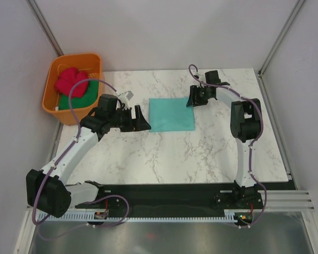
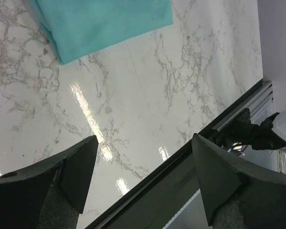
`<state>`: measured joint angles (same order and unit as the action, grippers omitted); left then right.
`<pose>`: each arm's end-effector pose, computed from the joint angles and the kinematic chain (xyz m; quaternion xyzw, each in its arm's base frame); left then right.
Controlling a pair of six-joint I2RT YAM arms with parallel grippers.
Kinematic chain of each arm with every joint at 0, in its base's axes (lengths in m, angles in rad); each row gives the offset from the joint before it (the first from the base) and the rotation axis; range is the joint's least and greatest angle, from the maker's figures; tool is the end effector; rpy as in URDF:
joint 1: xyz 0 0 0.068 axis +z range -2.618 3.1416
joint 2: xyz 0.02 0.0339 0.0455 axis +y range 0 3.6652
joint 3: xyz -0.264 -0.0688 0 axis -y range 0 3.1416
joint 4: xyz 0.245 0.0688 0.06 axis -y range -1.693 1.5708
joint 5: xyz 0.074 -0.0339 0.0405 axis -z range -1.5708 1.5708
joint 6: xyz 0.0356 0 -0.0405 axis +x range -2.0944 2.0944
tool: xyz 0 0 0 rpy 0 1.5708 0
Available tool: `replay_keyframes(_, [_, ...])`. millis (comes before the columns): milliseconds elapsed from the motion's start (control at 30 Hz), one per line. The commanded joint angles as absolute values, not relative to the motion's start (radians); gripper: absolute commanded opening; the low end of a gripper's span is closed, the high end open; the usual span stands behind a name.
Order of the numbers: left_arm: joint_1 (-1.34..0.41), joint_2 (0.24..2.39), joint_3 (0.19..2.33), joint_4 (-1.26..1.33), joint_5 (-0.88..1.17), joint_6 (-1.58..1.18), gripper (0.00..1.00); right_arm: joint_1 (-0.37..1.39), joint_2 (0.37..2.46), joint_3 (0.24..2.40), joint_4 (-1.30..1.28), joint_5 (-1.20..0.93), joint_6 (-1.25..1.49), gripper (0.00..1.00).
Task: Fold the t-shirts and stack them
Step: Neatly place the folded tshirt to the corner
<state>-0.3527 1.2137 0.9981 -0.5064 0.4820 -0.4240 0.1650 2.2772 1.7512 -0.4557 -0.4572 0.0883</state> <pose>0.2374 -0.1050 0.2973 0.0667 0.8879 -0.3527 0.2877 0.4830 0.0964 0.1551 -0.1015 0.9288 0.2508 0.2531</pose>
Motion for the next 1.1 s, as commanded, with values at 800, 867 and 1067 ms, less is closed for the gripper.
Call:
replay_keyframes(800, [-0.350,1.206,0.983,-0.492,0.436,-0.385,0.86,0.144,2.361,1.953,-0.643,-0.017,-0.093,0.00])
replay_keyframes(867, [-0.348,1.209,0.980,-0.494,0.437,-0.385,0.86,0.126,2.352,1.959,-0.646,0.060,-0.118,0.00])
replay_keyframes(1067, [-0.348,1.229,0.982,-0.492,0.440,-0.387,0.86,0.065,2.353,2.022,-0.661,0.244,-0.201,0.00])
